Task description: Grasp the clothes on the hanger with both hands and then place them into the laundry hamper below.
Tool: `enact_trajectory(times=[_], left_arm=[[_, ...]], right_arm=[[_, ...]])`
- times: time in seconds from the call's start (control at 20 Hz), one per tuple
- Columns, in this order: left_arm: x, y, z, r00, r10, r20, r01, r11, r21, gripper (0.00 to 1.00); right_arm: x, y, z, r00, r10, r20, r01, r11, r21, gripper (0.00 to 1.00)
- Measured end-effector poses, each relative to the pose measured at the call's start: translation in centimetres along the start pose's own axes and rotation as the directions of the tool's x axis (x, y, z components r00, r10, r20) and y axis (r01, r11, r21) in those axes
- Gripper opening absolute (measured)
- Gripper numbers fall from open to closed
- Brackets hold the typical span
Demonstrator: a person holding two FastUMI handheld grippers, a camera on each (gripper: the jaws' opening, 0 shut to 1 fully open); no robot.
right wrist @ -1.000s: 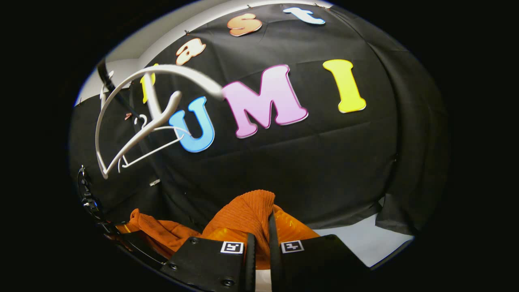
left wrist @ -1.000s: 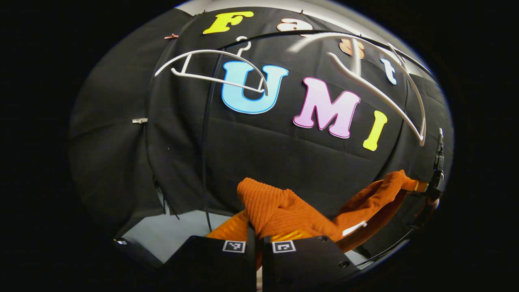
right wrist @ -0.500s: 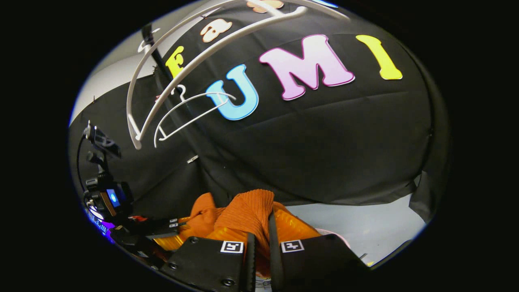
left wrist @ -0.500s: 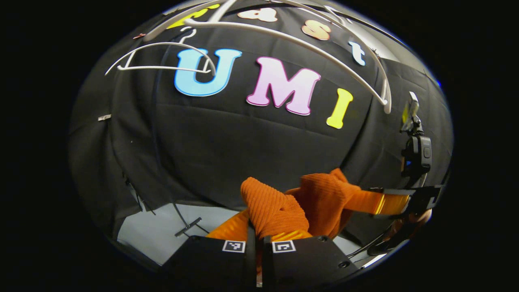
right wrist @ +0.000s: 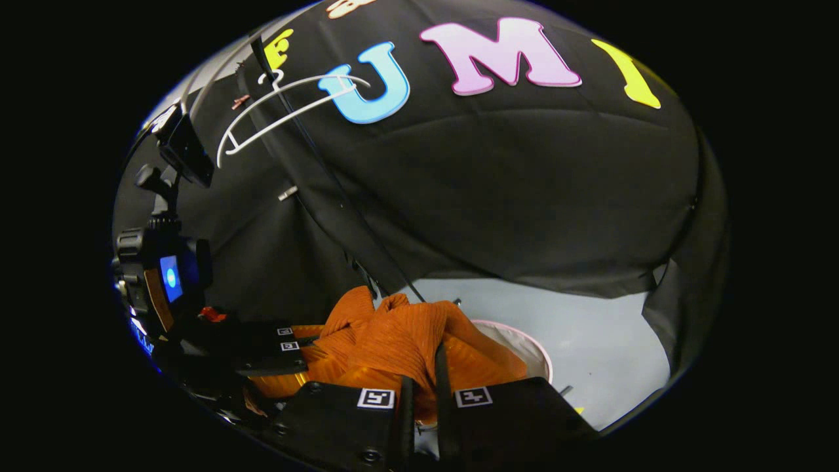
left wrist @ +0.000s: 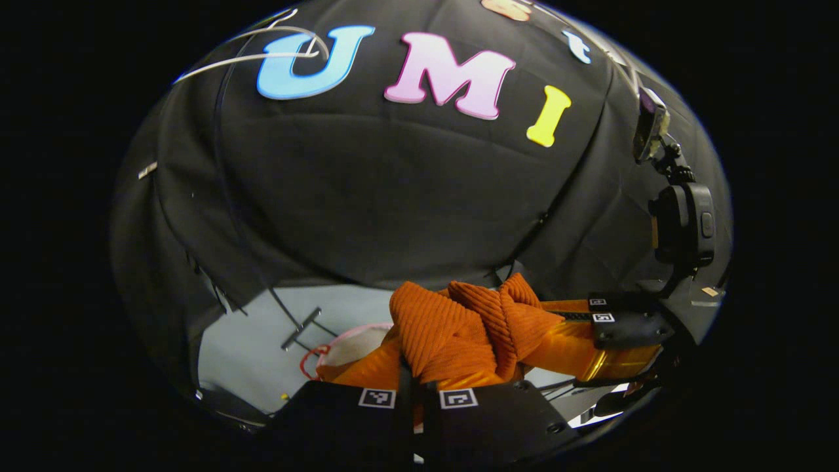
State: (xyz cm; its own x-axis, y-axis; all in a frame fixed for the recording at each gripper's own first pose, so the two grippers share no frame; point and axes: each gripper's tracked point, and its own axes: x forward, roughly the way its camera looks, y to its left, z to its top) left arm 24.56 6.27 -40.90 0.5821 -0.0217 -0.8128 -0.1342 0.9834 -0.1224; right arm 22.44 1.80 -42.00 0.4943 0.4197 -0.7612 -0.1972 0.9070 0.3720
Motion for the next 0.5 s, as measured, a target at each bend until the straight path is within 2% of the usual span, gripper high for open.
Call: enact_trajectory(times=[0.15, 0.3, 0.45, 0.5], left_arm=[[1.4, 0.5, -3.0, 0.997, -0.019, -0.081, 0.013, 0.997, -0.076, 0.12], [2.4, 0.6, -5.4, 0.984, -0.03, -0.175, 0.003, 0.989, -0.147, 0.1], [3.4, 0.3, -6.3, 0.97, -0.041, -0.242, -0.009, 0.979, -0.204, 0.1], [3.6, 0.3, -6.5, 0.965, -0.042, -0.258, -0.015, 0.976, -0.217, 0.1]], right_arm=[[0.7, -1.0, -2.0, 0.997, -0.037, -0.071, 0.037, 0.999, 0.004, 0.19], [1.1, -1.9, -4.2, 0.987, -0.071, -0.146, 0.071, 0.997, -0.008, 0.19], [1.3, -2.6, -5.8, 0.975, -0.088, -0.203, 0.087, 0.996, -0.016, 0.19], [1.4, -2.8, -6.0, 0.972, -0.099, -0.214, 0.097, 0.995, -0.02, 0.14]])
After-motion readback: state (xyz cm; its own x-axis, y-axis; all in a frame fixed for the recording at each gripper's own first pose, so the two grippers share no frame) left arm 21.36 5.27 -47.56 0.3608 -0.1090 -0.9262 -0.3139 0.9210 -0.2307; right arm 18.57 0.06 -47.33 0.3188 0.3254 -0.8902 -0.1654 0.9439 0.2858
